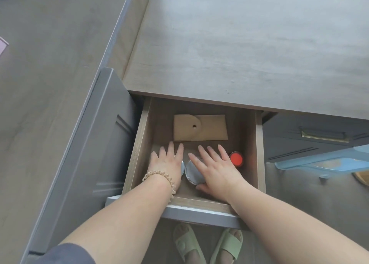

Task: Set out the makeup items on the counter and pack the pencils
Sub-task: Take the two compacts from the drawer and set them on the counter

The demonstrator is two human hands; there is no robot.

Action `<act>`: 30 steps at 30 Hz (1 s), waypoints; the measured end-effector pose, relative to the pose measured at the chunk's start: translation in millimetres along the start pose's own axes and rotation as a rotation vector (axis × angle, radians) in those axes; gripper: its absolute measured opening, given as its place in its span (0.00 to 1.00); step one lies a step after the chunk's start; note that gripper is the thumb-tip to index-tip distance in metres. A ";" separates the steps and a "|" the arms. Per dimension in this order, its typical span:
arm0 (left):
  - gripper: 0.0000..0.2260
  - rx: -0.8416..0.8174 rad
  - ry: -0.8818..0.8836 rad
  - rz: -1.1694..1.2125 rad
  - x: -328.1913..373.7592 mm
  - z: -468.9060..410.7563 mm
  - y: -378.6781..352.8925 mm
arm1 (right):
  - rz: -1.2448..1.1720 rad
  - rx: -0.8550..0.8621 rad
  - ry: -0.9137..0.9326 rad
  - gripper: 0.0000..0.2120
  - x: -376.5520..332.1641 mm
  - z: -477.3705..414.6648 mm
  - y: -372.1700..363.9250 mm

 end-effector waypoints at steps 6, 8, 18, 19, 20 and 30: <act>0.33 -0.105 0.021 0.052 -2.8 10.1 -21.6 | -0.038 -0.050 0.036 0.38 -14.6 9.8 -6.4; 0.33 -0.124 0.050 0.080 -6.5 12.8 -26.5 | -0.033 -0.056 0.062 0.39 -20.1 10.3 -7.2; 0.31 -0.103 0.019 -0.019 -0.4 18.0 -28.1 | -0.057 -0.046 0.099 0.37 -29.5 11.5 -9.6; 0.31 -0.103 0.018 -0.037 0.2 18.6 -27.9 | -0.058 -0.040 0.098 0.36 -30.2 11.7 -9.5; 0.30 -0.103 0.019 -0.050 0.9 19.6 -27.5 | -0.057 -0.033 0.094 0.35 -30.6 11.9 -9.1; 0.38 0.138 -0.042 -0.007 10.1 43.2 14.8 | -0.003 0.145 0.000 0.35 -1.4 31.8 30.3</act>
Point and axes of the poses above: each hand's wrist, its own z-axis away from the middle knuckle, its own y-axis out of the back of the hand, x = y × z, the point moved 9 cm from there along -z, towards the middle knuckle, and after that the axes turned 15 degrees about z, right-handed, at the moved point
